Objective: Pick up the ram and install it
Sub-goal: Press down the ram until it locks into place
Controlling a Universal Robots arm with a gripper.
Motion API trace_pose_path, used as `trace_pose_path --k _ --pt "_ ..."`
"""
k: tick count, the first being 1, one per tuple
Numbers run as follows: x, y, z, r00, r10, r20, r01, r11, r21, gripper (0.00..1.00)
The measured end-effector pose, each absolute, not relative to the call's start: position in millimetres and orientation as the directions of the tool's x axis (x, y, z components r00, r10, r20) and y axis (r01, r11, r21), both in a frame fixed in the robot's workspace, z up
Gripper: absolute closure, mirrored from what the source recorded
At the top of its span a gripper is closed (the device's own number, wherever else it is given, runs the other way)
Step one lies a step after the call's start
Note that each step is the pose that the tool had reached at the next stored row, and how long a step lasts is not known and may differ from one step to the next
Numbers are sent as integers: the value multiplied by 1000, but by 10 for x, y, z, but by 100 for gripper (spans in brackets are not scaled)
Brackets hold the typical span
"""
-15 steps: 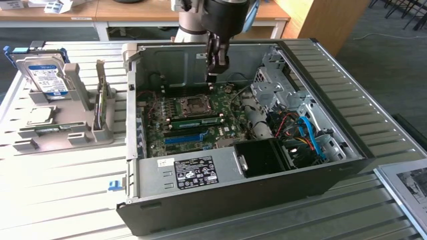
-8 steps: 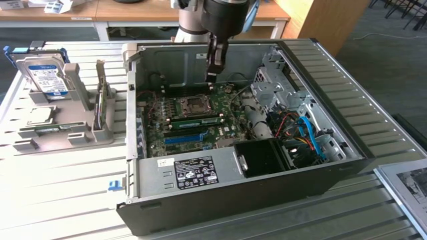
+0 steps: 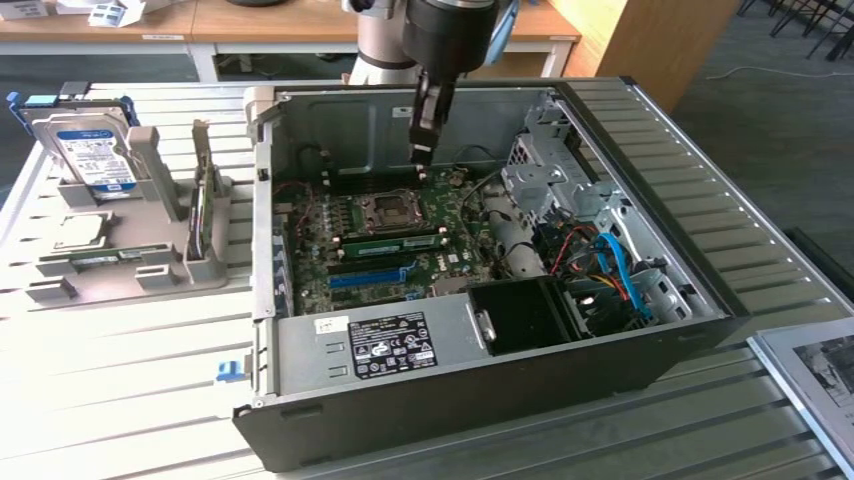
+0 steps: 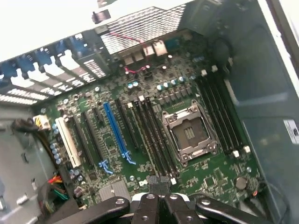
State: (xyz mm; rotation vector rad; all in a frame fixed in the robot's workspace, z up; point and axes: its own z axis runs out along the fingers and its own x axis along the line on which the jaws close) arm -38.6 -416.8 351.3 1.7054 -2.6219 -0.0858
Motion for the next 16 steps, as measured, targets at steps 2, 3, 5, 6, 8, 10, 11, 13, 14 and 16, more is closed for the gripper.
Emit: trace_pose_path --k 2,3,5,6,8,10,11,13,14,16 --pt "-386 -4168 3511 -439 -898 -19 -897 438 53 90" --pt "-386 -4168 3510 -456 -890 -19 -889 454 53 90" --pt "-385 -4168 3509 -487 -873 -19 -873 486 53 90" --pt "-386 -4168 3508 -503 -864 -19 -864 501 53 90" --pt "-385 -4168 3507 -535 -845 -19 -844 533 53 90" --pt "-385 -4168 3505 -565 -825 -19 -824 563 53 90" --pt "-386 -4168 3505 -580 -815 -19 -814 578 53 90" --pt "-385 -4168 3503 -610 -793 -19 -792 608 53 90" --pt "-385 -4168 3502 -624 -781 -19 -781 622 53 90" --pt "-386 -4168 3501 -651 -759 -19 -758 650 53 90"
